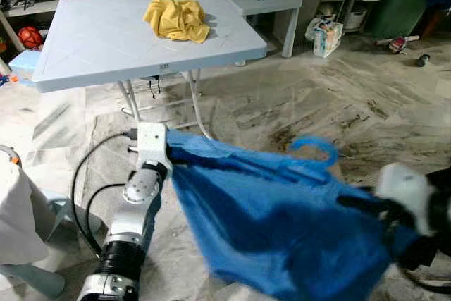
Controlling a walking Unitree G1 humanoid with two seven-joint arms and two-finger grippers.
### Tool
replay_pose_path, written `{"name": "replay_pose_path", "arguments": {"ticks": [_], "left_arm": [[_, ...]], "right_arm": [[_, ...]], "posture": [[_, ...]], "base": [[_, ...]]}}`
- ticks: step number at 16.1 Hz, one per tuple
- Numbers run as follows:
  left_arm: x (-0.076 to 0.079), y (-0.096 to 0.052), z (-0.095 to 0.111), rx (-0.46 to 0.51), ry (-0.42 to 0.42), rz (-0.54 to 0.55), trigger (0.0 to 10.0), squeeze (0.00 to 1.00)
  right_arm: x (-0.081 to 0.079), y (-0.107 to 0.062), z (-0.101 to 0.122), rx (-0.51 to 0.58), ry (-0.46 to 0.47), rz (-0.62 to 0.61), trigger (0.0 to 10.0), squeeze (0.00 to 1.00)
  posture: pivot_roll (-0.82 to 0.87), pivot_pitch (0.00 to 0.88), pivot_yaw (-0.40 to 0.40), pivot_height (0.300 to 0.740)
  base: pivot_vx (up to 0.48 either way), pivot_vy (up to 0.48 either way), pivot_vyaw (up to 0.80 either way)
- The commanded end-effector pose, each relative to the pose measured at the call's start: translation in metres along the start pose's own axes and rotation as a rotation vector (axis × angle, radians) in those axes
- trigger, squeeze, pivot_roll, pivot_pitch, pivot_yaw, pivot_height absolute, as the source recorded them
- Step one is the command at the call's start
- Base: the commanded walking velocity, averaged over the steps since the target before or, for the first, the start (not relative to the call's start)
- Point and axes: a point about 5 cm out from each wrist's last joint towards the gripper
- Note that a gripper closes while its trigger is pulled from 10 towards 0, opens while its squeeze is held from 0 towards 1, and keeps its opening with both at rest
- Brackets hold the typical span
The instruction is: Hang hanger
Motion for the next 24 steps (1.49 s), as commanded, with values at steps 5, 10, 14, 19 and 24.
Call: {"name": "replay_pose_path", "arguments": {"ticks": [5,10,14,19,24], "left_arm": [[-0.016,0.001,-0.014,-0.095,-0.081,0.036,0.0,0.0],[-0.001,0.001,-0.021,-0.15,-0.121,-0.06,0.0,0.0],[0.045,-0.017,-0.034,-0.172,-0.012,-0.338,5.2,0.0],[0.048,-0.02,-0.022,-0.069,0.051,-0.379,10.0,1.0],[0.07,-0.033,-0.022,-0.037,0.186,-0.64,10.0,1.0]], "right_arm": [[-0.01,-0.038,0.019,0.045,0.046,0.181,10.0,0.0],[-0.013,-0.051,0.029,0.116,0.066,0.19,10.0,0.0],[0.016,-0.025,0.055,0.384,0.146,-0.098,10.0,0.0],[0.009,0.015,0.036,0.233,0.114,-0.139,10.0,0.0],[0.012,0.037,0.024,0.133,0.032,-0.21,10.0,0.0]], "posture": [[-0.16,0.059,0.021,0.74],[-0.17,0.06,0.024,0.74],[-0.16,0.056,0.017,0.74],[-0.15,0.05,0.01,0.74],[-0.15,0.044,0.019,0.74]], "base": [[0.0,0.0,0.0],[0.0,0.0,0.0],[0.0,0.0,0.0],[0.0,0.0,0.0],[0.0,0.0,0.0]]}}
Point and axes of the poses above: a point about 5 cm out from each wrist's last joint towards the gripper, its own y axis pointing out of the wrist towards the gripper, its own z axis along the axis of the wrist's last joint, x = y × z, and after that the axes turned 4 degrees about y, right-handed
